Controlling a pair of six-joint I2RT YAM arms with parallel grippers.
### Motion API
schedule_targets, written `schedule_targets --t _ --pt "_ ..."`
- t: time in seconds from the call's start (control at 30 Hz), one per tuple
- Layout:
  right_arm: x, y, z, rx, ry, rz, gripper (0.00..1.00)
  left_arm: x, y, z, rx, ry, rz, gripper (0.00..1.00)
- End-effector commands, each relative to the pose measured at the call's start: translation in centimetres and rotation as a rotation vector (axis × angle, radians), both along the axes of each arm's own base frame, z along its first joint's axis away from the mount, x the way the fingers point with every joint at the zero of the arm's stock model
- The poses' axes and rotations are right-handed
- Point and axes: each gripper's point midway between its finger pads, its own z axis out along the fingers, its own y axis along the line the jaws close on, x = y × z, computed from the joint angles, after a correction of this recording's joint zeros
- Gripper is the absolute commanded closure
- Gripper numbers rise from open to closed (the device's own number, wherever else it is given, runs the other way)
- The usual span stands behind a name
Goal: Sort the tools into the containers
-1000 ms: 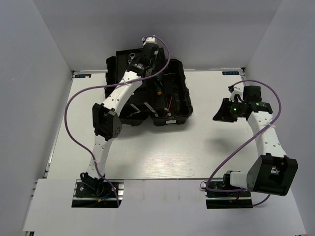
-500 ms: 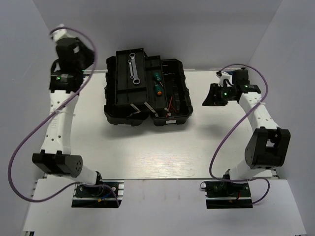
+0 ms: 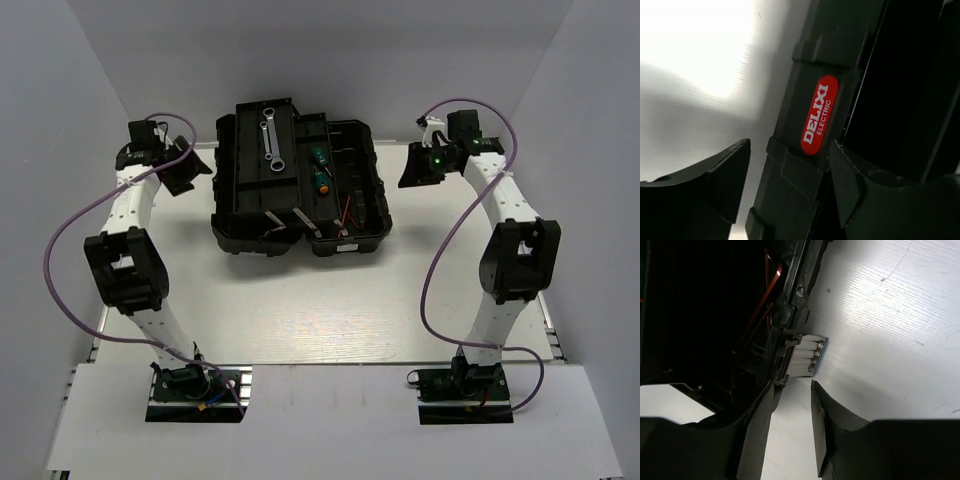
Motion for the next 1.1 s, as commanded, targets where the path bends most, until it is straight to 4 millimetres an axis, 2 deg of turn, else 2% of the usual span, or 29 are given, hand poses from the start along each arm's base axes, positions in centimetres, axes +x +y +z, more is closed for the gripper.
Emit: schedule_targets --t 0.0,0.03,0.27,0.43,0.47,0.67,0.8,0.9,0.93,1.0,1.03,1.07 --pt "0.9 0.1 0.4 -0.028 -0.004 0.018 0.58 0.8 -1.8 3.2 -0.013 -0.116 -0.148 0.25" --pt "1.1 0.2 -0.5 -0.032 0.017 0.019 0.58 0.9 -2.0 2.8 -0.026 -0.108 -0.159 0.25" --pt "1.3 0.9 -1.2 -0.048 0.022 0.036 0.56 1.2 -4.2 1.9 -0.089 -0.135 -0.274 0.25" --pt "2.0 0.8 -1.6 -0.068 0.020 0.032 0.52 -0.4 -4.3 -1.3 -0.085 -0.055 -0.300 0.26" --pt "2.1 0.9 -2.3 -0.069 0.036 0.036 0.52 -0.8 -4.1 -1.9 -0.071 -0.036 -0.304 0.27" --pt "3.4 2.2 -2.5 -0.048 0.023 0.047 0.52 -2.1 -4.5 -3.6 -0.054 0.006 -0.330 0.30" --pt "4.0 3.3 -3.1 -0.052 0.019 0.072 0.51 -2.4 -5.2 -4.2 -0.074 0.022 -0.350 0.39" --pt "3.6 4.4 -4.1 -0.056 0.044 0.092 0.51 -1.9 -5.6 -3.9 -0.070 0.010 -0.361 0.48" --pt "3.4 4.8 -4.4 -0.053 0.052 0.099 0.51 -1.8 -5.4 -4.0 -0.063 0.013 -0.354 0.56" --pt "2.7 5.7 -4.7 -0.046 0.070 0.116 0.51 -1.5 -5.9 -3.2 -0.052 -0.004 -0.372 0.62" --pt "2.7 5.9 -4.8 -0.049 0.067 0.120 0.51 -1.5 -6.2 -3.6 -0.047 0.007 -0.376 0.68" --pt "2.4 6.1 -5.1 -0.057 0.072 0.123 0.50 -1.3 -6.2 -3.2 -0.044 -0.003 -0.377 0.71"
